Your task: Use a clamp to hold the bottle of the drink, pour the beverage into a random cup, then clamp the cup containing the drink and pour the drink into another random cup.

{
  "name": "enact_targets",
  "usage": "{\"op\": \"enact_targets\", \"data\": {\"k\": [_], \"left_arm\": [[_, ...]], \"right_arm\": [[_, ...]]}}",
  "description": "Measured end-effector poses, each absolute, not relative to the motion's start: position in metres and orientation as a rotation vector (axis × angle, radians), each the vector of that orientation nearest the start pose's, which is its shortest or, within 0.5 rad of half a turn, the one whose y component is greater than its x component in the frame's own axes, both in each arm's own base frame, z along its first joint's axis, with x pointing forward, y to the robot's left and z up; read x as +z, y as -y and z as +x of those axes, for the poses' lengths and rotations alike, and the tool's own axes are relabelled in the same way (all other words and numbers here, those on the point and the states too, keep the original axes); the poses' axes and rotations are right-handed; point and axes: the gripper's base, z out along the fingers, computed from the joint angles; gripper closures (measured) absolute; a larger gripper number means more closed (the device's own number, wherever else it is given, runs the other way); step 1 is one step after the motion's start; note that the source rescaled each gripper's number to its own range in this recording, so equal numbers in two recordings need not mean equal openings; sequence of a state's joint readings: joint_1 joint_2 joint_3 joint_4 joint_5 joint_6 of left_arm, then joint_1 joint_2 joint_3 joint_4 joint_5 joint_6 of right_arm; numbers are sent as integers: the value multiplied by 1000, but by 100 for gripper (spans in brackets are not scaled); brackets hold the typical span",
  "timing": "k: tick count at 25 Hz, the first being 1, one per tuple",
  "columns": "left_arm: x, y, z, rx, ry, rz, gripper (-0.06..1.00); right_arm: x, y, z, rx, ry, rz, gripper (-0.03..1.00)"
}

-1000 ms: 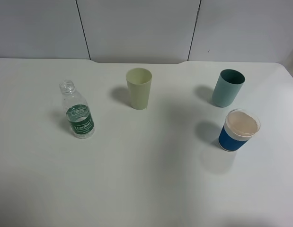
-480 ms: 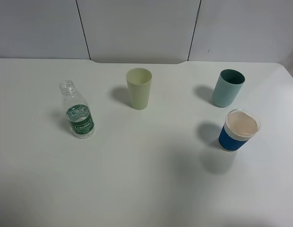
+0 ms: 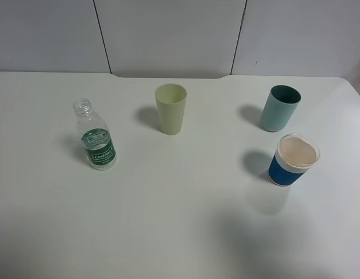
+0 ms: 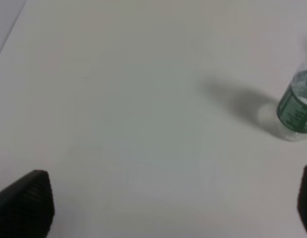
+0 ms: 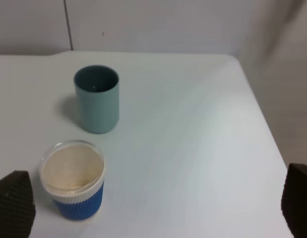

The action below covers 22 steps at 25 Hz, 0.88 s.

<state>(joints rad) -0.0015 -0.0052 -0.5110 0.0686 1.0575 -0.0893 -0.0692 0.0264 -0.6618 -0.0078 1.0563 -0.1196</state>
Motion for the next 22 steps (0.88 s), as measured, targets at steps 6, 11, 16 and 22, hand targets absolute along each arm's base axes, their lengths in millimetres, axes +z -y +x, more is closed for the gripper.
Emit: {"op": "enact_targets", "data": {"k": [6, 11, 16, 22], "left_arm": [[281, -5, -7, 24, -2021, -92, -6], [281, -6, -7, 26, -2021, -93, -6], [281, -6, -7, 26, -2021, -93, -6], [281, -6, -7, 26, -2021, -93, -6]], "right_arm": [[303, -3, -17, -111, -1943, -78, -3], [290, -3, -10, -103, -1990, -79, -3], [277, -4, -6, -86, -2051, -82, -3], [277, -4, -6, -80, -2053, -80, -3]]}}
